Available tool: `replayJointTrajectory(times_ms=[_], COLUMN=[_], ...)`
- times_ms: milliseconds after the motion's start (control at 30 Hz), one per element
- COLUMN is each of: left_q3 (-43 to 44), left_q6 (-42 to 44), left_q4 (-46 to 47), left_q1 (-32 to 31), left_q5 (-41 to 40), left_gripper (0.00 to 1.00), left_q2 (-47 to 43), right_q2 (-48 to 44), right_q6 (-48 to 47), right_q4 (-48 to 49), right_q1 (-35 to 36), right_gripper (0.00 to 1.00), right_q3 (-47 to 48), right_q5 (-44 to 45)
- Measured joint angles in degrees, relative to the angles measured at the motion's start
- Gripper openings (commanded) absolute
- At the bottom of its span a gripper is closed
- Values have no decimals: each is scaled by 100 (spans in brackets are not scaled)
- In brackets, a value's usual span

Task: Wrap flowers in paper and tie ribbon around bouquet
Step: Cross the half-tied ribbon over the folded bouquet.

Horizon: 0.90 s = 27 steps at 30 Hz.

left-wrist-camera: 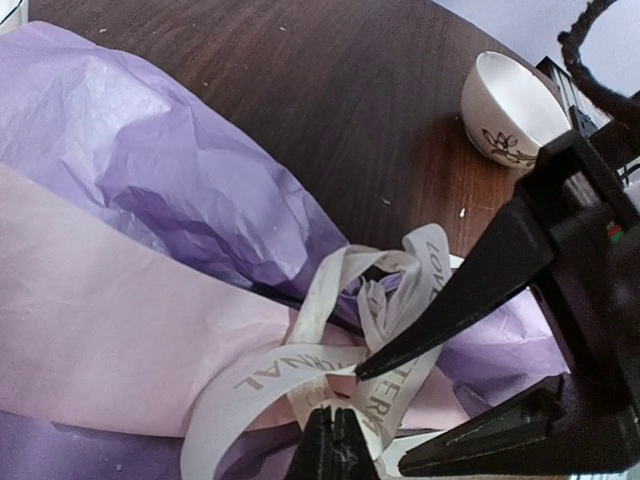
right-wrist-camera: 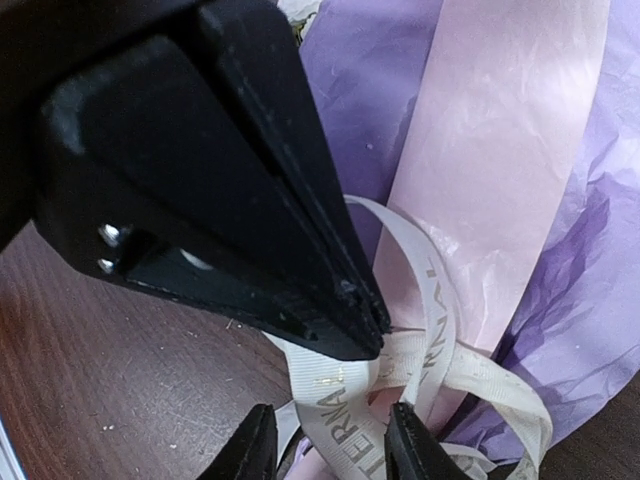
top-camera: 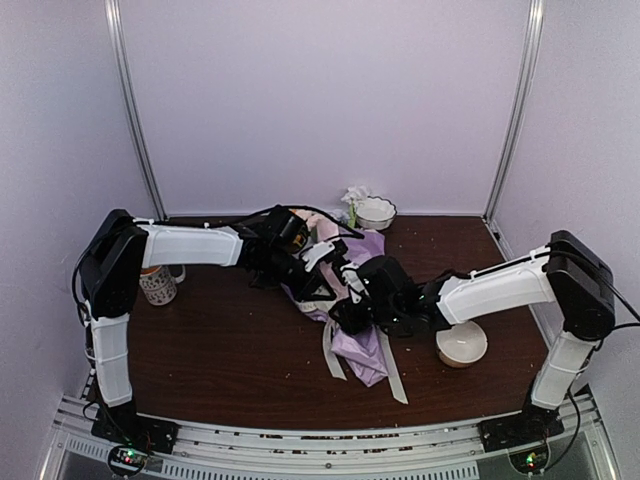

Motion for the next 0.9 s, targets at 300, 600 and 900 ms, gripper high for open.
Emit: replayJointTrajectory(times_ms=[300, 600, 900], left_q3=[85, 103, 461], left_q6=[-79, -195, -212], left_q4=[0, -2, -291], left_q1=[13, 24, 26], left_q5=[138, 256, -160], left_gripper=[0, 27, 55], left_q2=[31, 122, 142], right_q2=[275, 369, 424], right_q6=[-2, 48, 195], right_q4=[2, -46, -87], right_q1=[61, 70, 26], right_gripper=[31, 0, 0], right_q3=[87, 192, 275], right_q5=[111, 280, 302])
